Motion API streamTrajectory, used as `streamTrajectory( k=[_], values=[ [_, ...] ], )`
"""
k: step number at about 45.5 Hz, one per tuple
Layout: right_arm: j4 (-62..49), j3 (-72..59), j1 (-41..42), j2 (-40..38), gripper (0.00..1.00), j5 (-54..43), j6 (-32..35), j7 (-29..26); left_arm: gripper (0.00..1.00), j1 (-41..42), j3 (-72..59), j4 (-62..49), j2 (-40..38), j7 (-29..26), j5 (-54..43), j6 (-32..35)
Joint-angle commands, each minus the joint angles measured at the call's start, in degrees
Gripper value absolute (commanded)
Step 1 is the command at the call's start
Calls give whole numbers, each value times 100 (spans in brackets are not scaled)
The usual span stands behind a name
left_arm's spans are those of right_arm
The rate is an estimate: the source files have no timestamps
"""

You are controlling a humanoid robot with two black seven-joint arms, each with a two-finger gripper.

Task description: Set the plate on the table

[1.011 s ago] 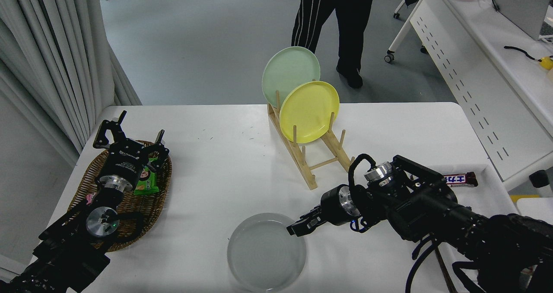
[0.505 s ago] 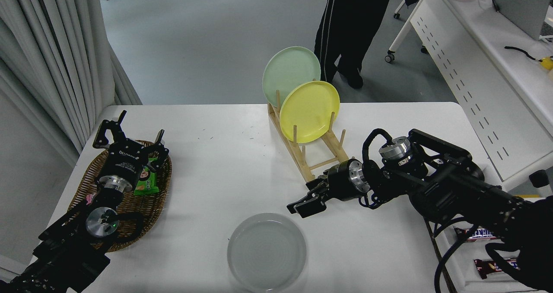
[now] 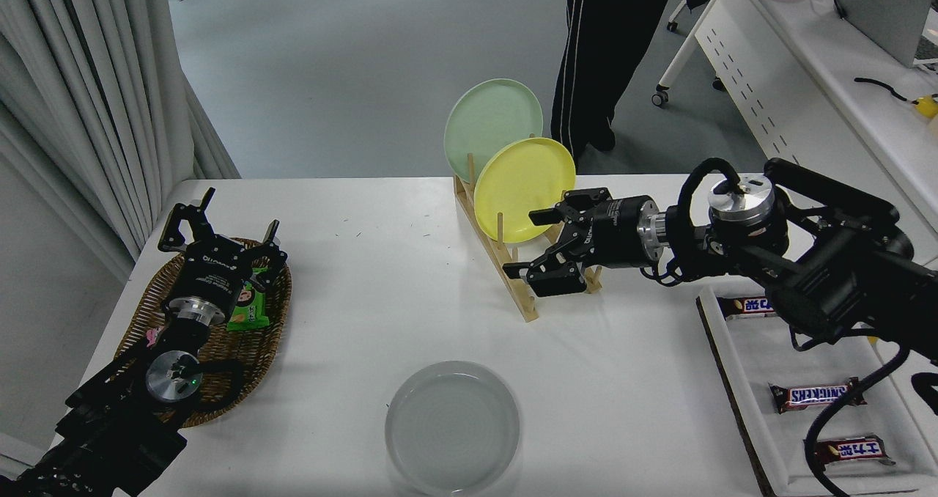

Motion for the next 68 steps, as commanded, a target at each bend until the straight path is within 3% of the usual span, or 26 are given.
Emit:
streamTrajectory(
  k=[1,11,14,23,41,61,68],
  values=[
    [64,76,40,-326,100,-296,696,1413,100,0,0,1,0,0,1,-1],
    [-50,269,84,-528,100,-734,925,3197,100,0,0,1,0,0,1,-1],
    [-164,454,14,-528,100,-1086,925,3436,100,0,0,1,0,0,1,-1],
    [-691,1059,-320,-484,100,-2904,925,3480,100,0,0,1,0,0,1,-1],
    [-1061,3231,-1673,183,100,-5392,1286,3612,100,0,0,1,0,0,1,-1],
    [-1219,4216,-2710,632,99,-6000,1602,4166,100,0,0,1,0,0,1,-1],
    [-1412,4531,-3000,895,100,-6009,1988,4324,100,0,0,1,0,0,1,-1]
  ],
)
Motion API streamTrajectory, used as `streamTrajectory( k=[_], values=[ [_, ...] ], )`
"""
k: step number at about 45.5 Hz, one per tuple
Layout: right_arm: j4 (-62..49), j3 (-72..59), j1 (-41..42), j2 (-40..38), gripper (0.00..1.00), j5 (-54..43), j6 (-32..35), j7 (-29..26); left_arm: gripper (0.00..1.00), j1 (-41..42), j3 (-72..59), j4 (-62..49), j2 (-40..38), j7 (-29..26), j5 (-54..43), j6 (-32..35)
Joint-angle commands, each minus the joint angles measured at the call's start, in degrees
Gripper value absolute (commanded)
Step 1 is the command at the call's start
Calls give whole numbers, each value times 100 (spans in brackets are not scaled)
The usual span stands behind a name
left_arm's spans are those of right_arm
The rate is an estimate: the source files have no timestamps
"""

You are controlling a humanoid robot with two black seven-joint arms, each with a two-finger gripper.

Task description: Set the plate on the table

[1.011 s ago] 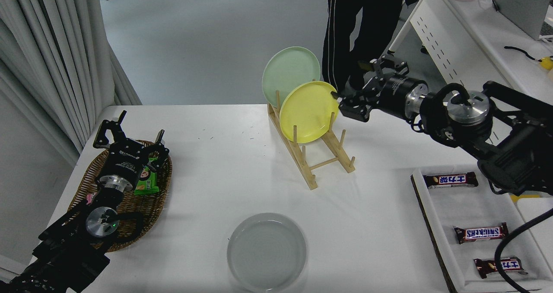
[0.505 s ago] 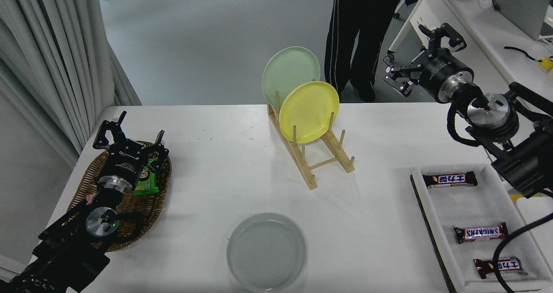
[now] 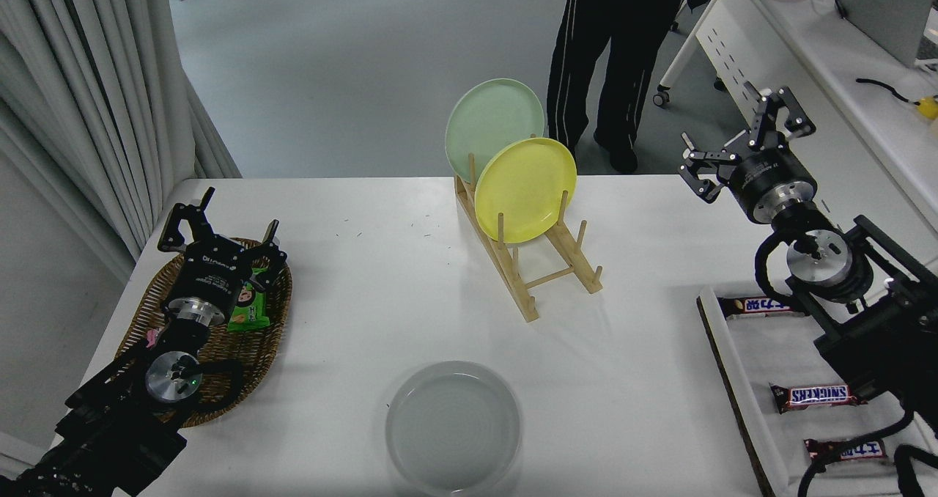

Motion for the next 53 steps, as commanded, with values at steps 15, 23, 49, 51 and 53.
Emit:
streamTrajectory(
  k=[15,23,49,51,53],
  values=[
    [-666,757,-579,712,100,-404,556,240,100,0,0,-6,0,0,1,0],
    [-1054,792,-579,870,100,-404,696,240,100,0,0,-6,0,0,1,0],
    [-1045,704,-429,897,100,-307,758,240,100,0,0,2,0,0,-8,-9],
    [-1045,695,-429,897,100,-307,758,240,100,0,0,2,0,0,1,0],
    [-1045,695,-421,888,100,-307,758,240,100,0,0,2,0,0,-8,0]
  ],
)
